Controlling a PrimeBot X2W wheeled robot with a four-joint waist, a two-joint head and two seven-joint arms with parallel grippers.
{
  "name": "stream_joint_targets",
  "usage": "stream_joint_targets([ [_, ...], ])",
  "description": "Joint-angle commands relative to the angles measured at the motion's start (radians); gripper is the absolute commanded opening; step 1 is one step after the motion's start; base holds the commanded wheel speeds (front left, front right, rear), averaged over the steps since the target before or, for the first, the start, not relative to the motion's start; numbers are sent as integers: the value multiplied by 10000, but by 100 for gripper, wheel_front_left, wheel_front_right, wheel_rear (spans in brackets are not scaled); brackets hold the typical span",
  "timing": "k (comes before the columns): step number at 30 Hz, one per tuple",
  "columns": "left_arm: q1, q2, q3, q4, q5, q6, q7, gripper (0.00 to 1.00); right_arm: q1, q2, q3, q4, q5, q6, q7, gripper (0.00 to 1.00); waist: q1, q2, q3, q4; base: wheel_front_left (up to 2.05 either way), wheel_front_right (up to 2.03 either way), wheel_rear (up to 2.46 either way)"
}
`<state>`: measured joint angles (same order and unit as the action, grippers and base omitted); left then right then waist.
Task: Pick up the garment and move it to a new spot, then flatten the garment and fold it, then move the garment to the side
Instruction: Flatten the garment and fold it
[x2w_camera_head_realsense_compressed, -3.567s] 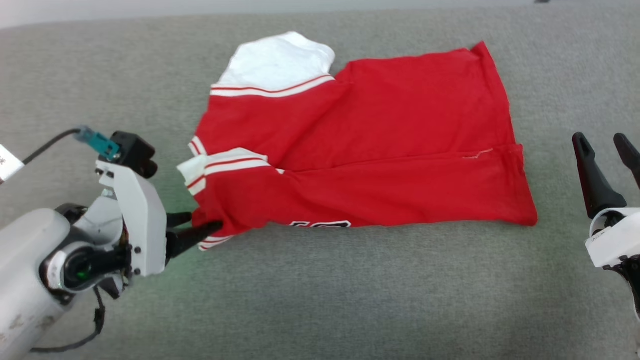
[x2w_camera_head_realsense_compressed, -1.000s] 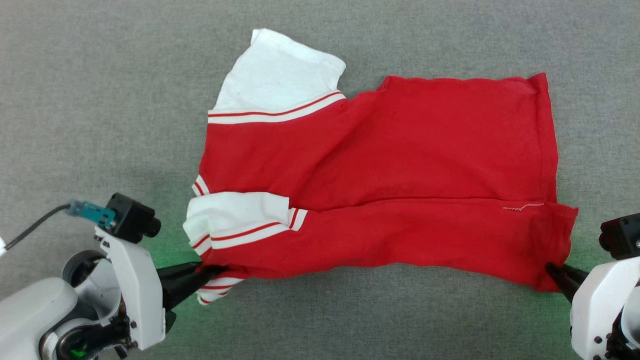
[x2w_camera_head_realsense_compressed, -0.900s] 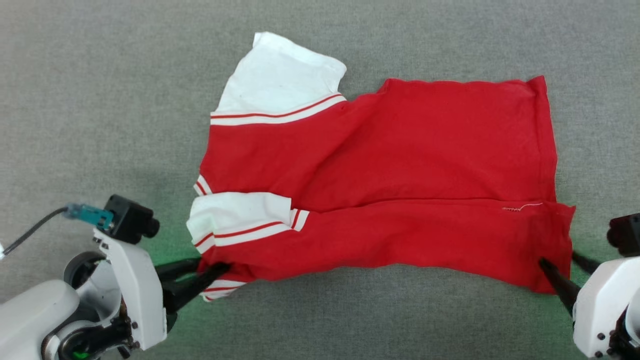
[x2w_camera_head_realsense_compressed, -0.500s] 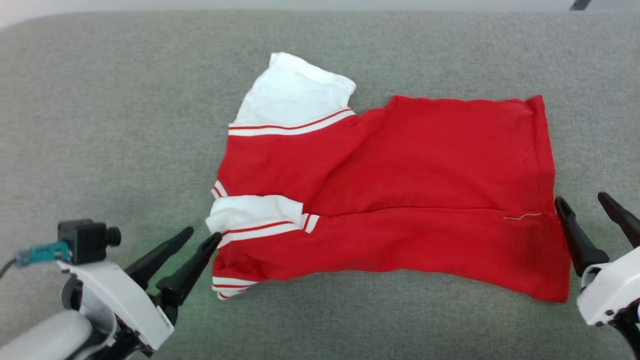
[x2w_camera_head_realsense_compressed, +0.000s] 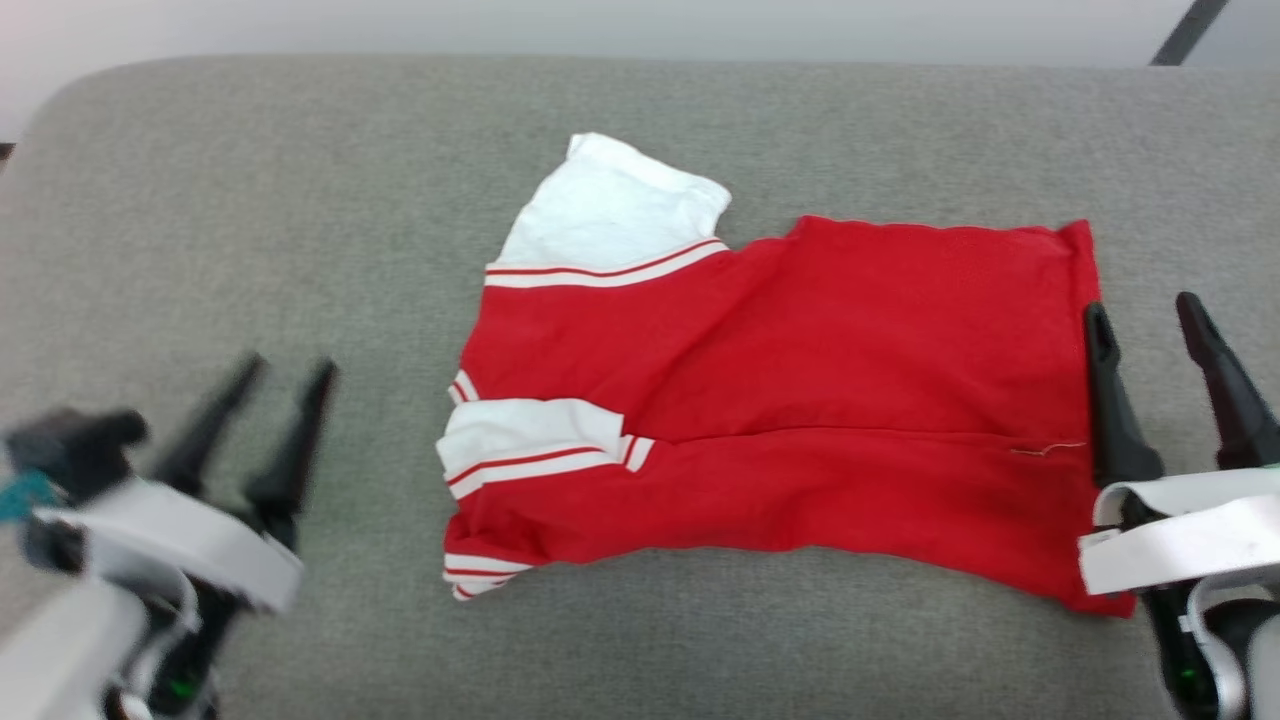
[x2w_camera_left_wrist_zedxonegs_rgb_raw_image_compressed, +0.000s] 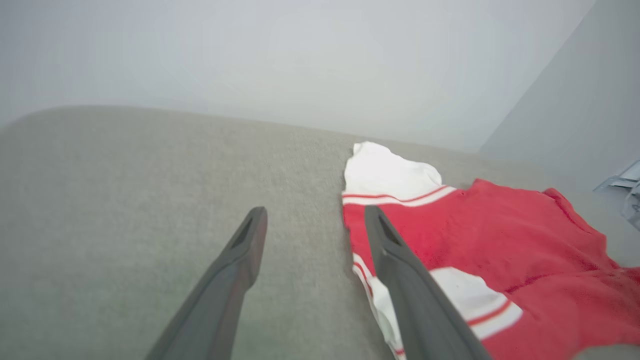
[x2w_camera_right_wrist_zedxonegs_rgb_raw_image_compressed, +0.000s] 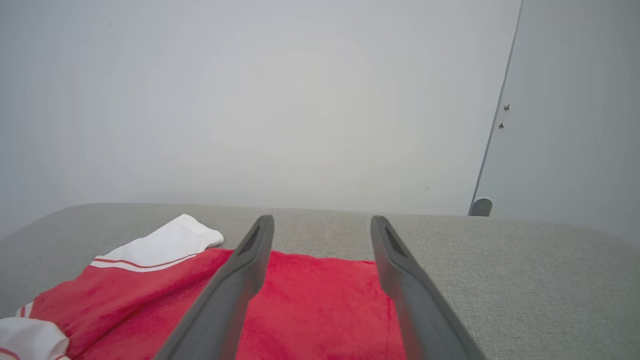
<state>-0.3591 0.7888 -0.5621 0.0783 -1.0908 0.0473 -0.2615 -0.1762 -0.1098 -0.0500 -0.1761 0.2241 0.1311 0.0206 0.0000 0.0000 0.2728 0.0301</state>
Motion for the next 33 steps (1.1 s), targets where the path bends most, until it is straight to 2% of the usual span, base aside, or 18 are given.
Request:
stream_joint_targets([
  [1, -330, -29, 310, 142, 409, -1, -35, 100, -84, 134, 117, 147, -154, -8, -354, 100, 0, 0, 53, -288, 0, 0, 0],
  [5, -1409, 122, 497, 757, 1126, -527, 65, 100, -219, 400, 360, 523, -421, -8, -1213, 100, 0, 0, 336, -852, 0, 0, 0],
  [11, -4022, 141, 77, 2195, 1644, -1450, 1163, 100, -313, 578, 780, 933, -641, -9, -1953, 100, 0, 0, 875, -1850, 0, 0, 0],
  [12, -4022, 141, 77, 2195, 1644, -1450, 1163, 100, -313, 578, 780, 933, -641, -9, -1953, 100, 0, 0, 875, -1850, 0, 0, 0],
  [15, -5252, 98, -176, 3156, 1813, -1660, 1707, 100, -382, 602, 1173, 1013, -284, -9, -2245, 100, 0, 0, 1203, -2463, 0, 0, 0],
  [21, -7166, 269, -1373, 4736, 2016, -1781, 3227, 100, -425, 607, 1799, 1174, 281, -8, -2642, 100, 0, 0, 1709, -3567, 0, 0, 0],
  [26, -8167, 675, -2498, 5436, 1130, -1778, 5052, 100, -316, 609, 2154, 1145, 506, -8, -2794, 100, 0, 0, 1957, -4227, 0, 0, 0],
  [33, -8935, 1116, -3457, 6075, -547, -1771, 8521, 100, -77, 608, 2397, 1127, 726, -8, -2849, 100, 0, 0, 1978, -4597, 0, 0, 0],
])
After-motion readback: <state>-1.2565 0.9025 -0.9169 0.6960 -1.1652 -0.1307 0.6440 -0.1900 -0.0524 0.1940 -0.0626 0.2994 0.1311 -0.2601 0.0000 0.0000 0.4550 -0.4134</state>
